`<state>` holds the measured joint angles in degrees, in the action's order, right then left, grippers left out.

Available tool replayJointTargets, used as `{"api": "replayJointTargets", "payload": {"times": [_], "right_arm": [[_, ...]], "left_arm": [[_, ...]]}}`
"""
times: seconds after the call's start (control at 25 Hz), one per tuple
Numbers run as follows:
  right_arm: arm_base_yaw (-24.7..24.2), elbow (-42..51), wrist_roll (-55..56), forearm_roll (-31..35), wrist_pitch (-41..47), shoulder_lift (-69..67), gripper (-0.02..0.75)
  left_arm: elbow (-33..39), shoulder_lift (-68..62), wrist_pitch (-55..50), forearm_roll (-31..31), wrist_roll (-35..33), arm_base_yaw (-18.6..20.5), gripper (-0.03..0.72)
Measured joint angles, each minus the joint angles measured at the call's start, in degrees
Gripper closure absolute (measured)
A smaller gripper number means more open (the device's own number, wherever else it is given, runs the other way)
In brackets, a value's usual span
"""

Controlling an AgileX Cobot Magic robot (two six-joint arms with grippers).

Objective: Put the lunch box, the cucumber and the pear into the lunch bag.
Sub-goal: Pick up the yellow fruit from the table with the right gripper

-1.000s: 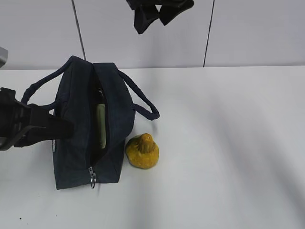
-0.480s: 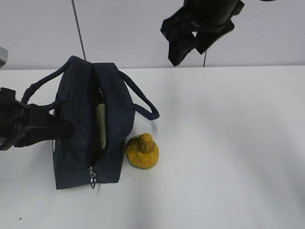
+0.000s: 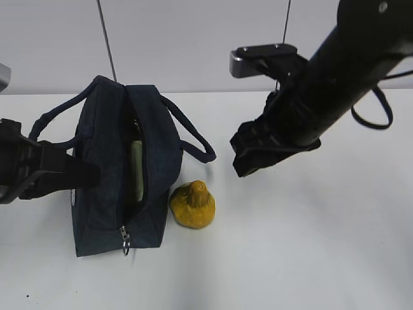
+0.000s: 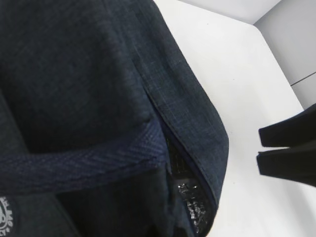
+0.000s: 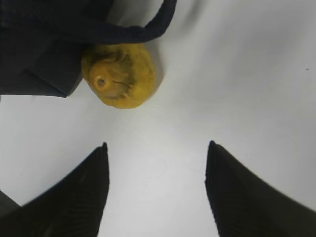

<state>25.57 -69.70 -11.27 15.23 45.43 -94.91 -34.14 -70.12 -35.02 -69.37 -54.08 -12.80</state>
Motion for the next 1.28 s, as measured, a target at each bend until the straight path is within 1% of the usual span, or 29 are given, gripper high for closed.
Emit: {"api": "replayJointTargets", "payload": {"times": [0.08, 0.24, 0.32, 0.44, 0.52, 0.6, 0.68, 0.84, 1.0, 1.28], "right_arm": [[0.0, 5.0, -3.8, 4.9, -5.2, 0.1, 0.268], [0.0, 11.7, -19.4, 21.7, -12.7, 0.2, 0.284], [0.0, 13.4, -30.2, 31.4, -14.3, 0.2, 0.287], [0.2, 14.1, -44.4, 42.5, -14.8, 0.2, 0.288], [0.3, 14.2, -51.2, 47.2, -14.5, 0.2, 0.288], [0.3, 14.2, -54.8, 49.5, -14.5, -0.3, 0.288], [0.3, 14.2, -56.2, 50.2, -14.5, -1.2, 0.288], [0.3, 14.2, -56.9, 51.3, -14.5, -3.1, 0.288], [0.3, 14.2, -57.1, 54.7, -15.5, -4.9, 0.288], [0.3, 10.2, -57.1, 55.7, -17.0, -8.0, 0.288]], "left_arm": [[0.0, 0.0, -0.1, 0.0, 0.0, 0.0, 0.704], [0.0, 0.0, -0.4, 0.0, 0.0, 0.0, 0.704], [0.0, 0.0, -0.4, 0.0, 0.0, 0.0, 0.704], [0.0, 0.0, -0.4, 0.0, 0.0, 0.0, 0.704], [0.0, 0.0, -0.4, 0.0, 0.0, 0.0, 0.704], [0.0, 0.0, -0.5, 0.0, 0.0, 0.0, 0.704], [0.0, 0.0, -0.5, 0.0, 0.0, 0.0, 0.704], [0.0, 0.0, -0.6, -0.1, 0.0, 0.0, 0.704], [0.0, 0.0, -0.6, -0.1, 0.0, 0.0, 0.704], [0.0, 0.0, -0.6, -0.1, 0.0, 0.0, 0.704]]}}
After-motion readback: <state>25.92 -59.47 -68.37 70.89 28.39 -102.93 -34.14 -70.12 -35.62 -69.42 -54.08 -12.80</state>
